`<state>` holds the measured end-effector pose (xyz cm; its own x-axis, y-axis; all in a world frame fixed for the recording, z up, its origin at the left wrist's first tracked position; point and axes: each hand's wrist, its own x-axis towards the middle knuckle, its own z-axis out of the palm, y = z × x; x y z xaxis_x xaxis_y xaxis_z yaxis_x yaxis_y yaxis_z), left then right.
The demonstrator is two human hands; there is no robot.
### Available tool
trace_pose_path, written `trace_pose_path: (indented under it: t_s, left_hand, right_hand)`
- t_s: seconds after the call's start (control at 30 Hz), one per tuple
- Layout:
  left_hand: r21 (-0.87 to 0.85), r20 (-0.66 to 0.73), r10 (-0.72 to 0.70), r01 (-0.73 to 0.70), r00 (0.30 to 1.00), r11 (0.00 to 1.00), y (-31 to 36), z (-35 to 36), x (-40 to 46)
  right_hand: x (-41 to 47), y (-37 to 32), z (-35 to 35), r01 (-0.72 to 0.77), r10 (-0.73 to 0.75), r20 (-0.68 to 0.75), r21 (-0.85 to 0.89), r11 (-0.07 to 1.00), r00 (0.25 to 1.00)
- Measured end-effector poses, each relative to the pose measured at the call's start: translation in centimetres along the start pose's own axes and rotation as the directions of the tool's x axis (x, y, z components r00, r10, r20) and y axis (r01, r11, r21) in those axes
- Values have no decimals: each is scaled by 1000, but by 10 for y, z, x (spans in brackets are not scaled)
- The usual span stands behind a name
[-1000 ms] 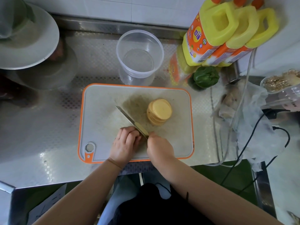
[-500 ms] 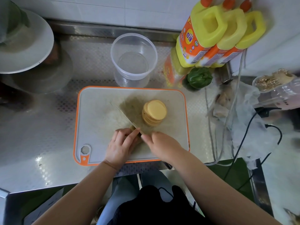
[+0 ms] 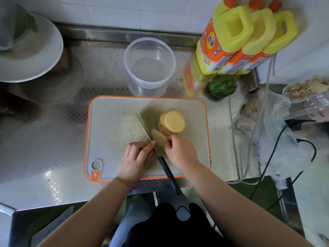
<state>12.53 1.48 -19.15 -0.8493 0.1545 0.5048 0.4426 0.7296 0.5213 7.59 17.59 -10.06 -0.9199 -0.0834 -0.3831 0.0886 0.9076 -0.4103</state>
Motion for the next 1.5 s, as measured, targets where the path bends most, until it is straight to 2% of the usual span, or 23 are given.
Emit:
trace_pose_path:
  t_s: [0.1,0.2,0.27,0.33,0.4,0.6,0.7,0.77,0.87,1.03,1.13,1.2,1.4,1.5]
  left_hand:
    - [0,2,-4,4,1000,1000,0,0,0]
    - [-6,1,-3,3,1000,1000,0,-1,1]
    - [-19,0,-13,13,1000,1000,0,-1,0]
    - [-41,-4,-27,27,1000,999,0,-2,1]
    - [-80,-13,-32,30,999,996,1,-3,2]
    - [-138,-13,-38,36,999,990,0,-5,3]
    - [-139,-1,-34,34,999,990,-1,-4,0]
    - [-142,0,-34,34,999,989,-1,-2,-2]
    - [-139,-22,-20,16,1000,990,-3,-1,-1]
    - [-95,-35,-19,16,999,995,-3,2,-1]
    - [-101,-32,-8,5,999,995,-3,1,-1]
    - [-109,-25,-14,11,1000,994,-3,1,0]
    - [-120,-24,-10,7,1000,993,-2,-2,1]
    - [-114,-24,-25,22,999,993,-4,-1,-1]
  right_hand:
    - [0,11,3,-128,126,29,112,985,992]
    - [-10,16,-2,-209,206,32,97,973,978]
    - [-27,9,-6,-153,144,115,71,986,983]
    - [-45,0,-5,-4,5,224,-1,1000,975]
    - [-53,-6,1,97,-76,267,-67,993,961]
    - [-39,-13,14,22,-10,84,-137,990,996]
    - [-36,-14,17,61,-49,57,-233,971,997]
    - [-46,-15,16,118,-128,-12,-316,942,992]
    - [-71,-19,14,136,-179,-104,-332,934,978]
    - [-86,-21,10,132,-160,-100,-246,960,982]
    - [-88,-28,6,125,-127,3,-174,977,992]
    - [-88,-29,4,107,-110,-14,-137,985,994]
    - [-84,-29,-1,91,-85,47,-141,986,995]
    - [-81,-32,0,77,-72,32,-244,967,997]
